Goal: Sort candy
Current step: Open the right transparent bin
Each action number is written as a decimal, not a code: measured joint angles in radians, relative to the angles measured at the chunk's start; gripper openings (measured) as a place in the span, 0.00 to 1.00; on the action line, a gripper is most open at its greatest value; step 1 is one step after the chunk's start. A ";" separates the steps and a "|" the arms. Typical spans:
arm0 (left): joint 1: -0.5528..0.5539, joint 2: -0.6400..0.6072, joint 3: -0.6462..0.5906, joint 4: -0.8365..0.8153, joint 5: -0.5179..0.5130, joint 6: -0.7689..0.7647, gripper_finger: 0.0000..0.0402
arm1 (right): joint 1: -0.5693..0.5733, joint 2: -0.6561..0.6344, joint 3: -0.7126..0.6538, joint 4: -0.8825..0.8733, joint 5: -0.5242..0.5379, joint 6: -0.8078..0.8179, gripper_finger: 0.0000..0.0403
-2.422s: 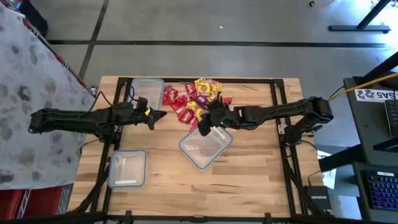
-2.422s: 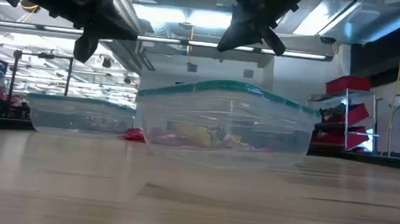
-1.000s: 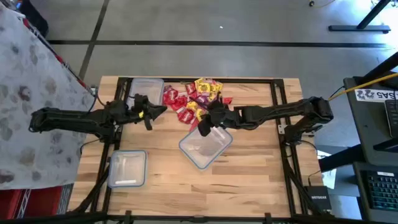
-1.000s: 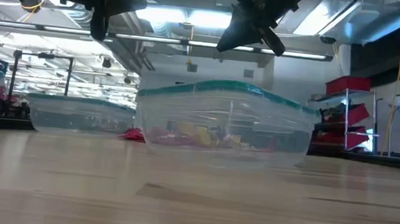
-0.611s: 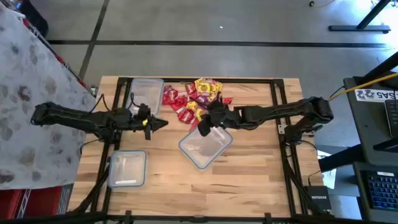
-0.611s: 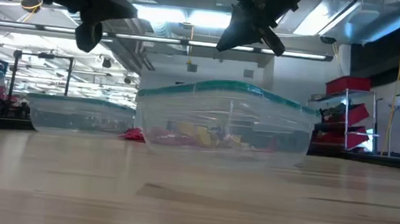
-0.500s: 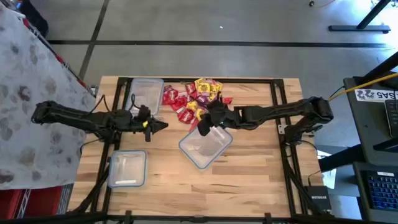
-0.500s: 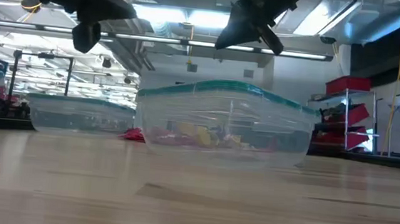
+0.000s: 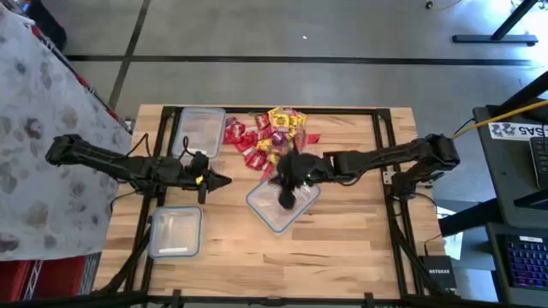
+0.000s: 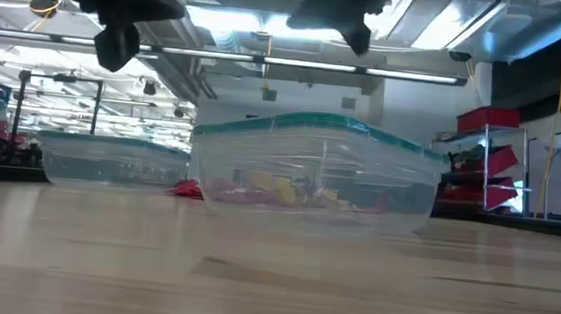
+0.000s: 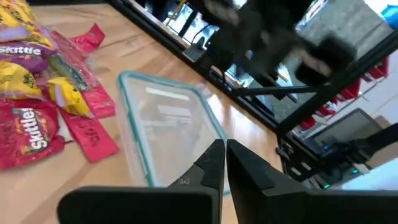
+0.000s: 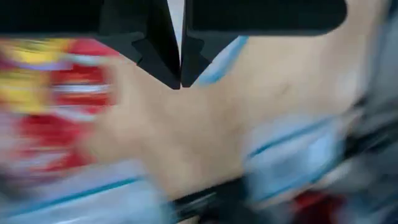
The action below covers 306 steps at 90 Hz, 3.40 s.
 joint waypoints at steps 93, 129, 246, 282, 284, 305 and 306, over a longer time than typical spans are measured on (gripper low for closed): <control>-0.043 0.739 0.357 0.229 0.012 0.443 0.00 | 0.323 0.140 -0.294 0.178 0.247 0.387 0.28; 0.049 0.901 0.538 0.084 0.011 0.477 0.00 | 0.398 0.144 -0.242 0.240 0.407 0.352 0.28; 0.006 1.083 0.489 -0.079 -0.296 0.311 0.00 | 0.399 0.406 -0.456 0.976 0.926 0.251 0.27; -0.007 1.131 0.494 0.020 -0.347 0.303 0.00 | 0.526 0.286 -0.436 0.986 0.754 0.125 0.27; -0.011 1.128 0.494 0.024 -0.348 0.316 0.00 | 0.534 0.263 -0.436 0.950 0.783 0.125 0.27; -0.057 1.033 0.501 0.029 -0.301 0.416 0.00 | 0.550 0.037 -0.428 0.399 1.200 0.410 0.27; -0.058 1.028 0.502 0.027 -0.295 0.414 0.00 | 0.545 0.031 -0.428 0.369 1.212 0.439 0.27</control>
